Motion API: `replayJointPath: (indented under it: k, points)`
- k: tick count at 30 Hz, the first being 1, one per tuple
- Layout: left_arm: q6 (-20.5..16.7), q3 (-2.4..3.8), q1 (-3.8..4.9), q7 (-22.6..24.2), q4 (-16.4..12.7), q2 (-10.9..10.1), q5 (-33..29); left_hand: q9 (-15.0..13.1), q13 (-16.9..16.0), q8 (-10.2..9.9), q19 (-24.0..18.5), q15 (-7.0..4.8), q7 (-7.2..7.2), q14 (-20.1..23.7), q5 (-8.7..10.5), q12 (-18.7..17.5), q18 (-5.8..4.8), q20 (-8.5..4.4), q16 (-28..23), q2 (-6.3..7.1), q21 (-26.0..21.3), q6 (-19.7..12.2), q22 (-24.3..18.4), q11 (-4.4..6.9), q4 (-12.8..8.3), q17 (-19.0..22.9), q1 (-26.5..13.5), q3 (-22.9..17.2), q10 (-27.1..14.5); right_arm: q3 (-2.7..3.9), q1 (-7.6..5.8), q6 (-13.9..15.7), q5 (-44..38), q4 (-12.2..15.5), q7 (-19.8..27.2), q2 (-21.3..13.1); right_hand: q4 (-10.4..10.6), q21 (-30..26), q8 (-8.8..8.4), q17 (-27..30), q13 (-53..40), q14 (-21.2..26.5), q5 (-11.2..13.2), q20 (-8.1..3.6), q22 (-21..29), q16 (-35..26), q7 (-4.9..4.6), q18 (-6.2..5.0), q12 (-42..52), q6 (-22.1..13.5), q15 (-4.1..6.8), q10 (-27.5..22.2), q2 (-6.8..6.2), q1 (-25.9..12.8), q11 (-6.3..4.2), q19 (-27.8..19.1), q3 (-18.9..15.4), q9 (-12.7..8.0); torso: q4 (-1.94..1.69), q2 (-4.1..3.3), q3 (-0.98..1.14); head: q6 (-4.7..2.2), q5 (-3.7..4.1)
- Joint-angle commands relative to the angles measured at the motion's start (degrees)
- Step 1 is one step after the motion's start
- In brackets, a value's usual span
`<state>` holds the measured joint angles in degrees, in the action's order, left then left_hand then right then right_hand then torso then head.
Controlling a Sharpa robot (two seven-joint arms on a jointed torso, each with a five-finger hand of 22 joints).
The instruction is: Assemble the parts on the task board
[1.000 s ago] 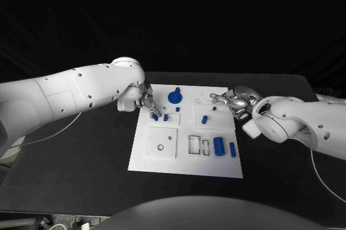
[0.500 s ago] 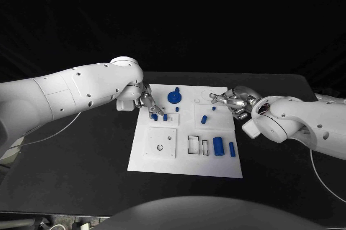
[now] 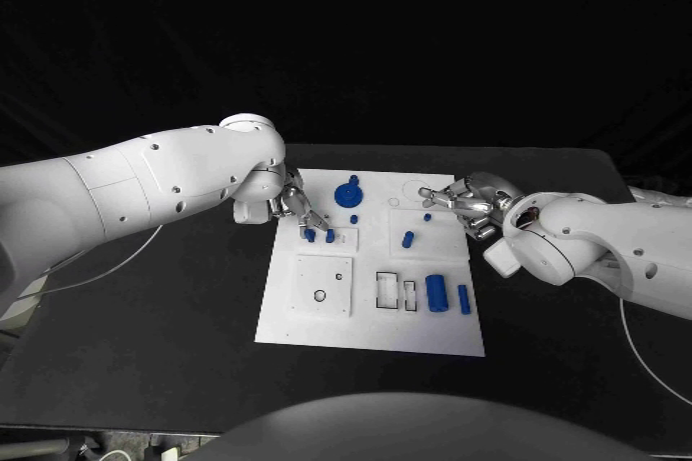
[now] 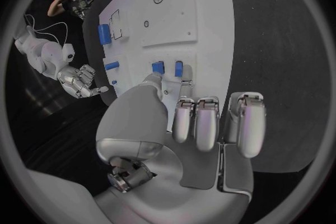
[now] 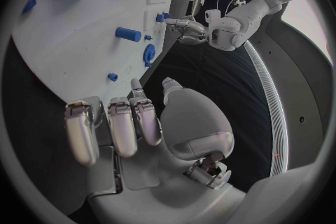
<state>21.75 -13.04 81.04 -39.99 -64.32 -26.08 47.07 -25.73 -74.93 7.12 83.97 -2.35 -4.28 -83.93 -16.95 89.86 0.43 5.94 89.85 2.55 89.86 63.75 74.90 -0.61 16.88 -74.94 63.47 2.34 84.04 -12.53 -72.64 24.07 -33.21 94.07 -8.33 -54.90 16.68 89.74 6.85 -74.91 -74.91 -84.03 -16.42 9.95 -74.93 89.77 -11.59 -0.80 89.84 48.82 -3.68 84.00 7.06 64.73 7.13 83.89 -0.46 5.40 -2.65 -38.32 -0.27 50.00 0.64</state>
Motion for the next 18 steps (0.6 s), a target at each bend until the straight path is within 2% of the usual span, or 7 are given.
replayJointPath:
  k: [1, 18]
  points:
    - [0.2, 0.01, -0.02, -1.6, 0.0, 0.1, -1.3, -0.1, -15.1, 0.3, 6.0, 0.13, 0.23, -6.1, 0.1, 0.1, -0.43, -0.36, 0.1, -0.63, 0.1, 0.3, 15.1, -0.09, -0.1, -15.1, 0.0, 0.1, 6.0, -0.01, 0.04, -0.5, -0.2, 0.0, -0.1, 0.0, -0.1, 0.3, 0.18, -15.1, -15.1, -6.0, -0.2, 0.47, -15.1, 0.2, -0.1, 0.8, 0.2, 0.2, -0.49, 6.0, 0.02, 0.4, 0.49, 6.1, -0.3, 0.1, 0.01, -0.02, 0.0, 0.0, 0.02]
    - [0.1, 0.01, -0.02, -1.7, 0.4, 0.4, -1.5, -0.1, -15.1, 0.4, 6.0, 0.04, 0.37, -6.1, -0.06, 0.1, -0.43, -0.36, 0.1, -1.3, 0.1, 0.4, 15.1, 0.04, -0.1, -15.1, 0.6, -0.1, 6.0, -0.01, 0.04, -0.7, -0.2, 0.0, -0.4, 0.0, -0.1, 0.3, 0.18, -15.1, -15.1, -6.0, -0.2, 0.47, -15.1, 0.2, -0.1, 0.8, 0.2, 0.2, -0.49, 6.0, 0.02, 0.4, 0.49, 6.1, -0.3, 0.1, 0.0, 0.02, 0.0, 0.0, 0.1]
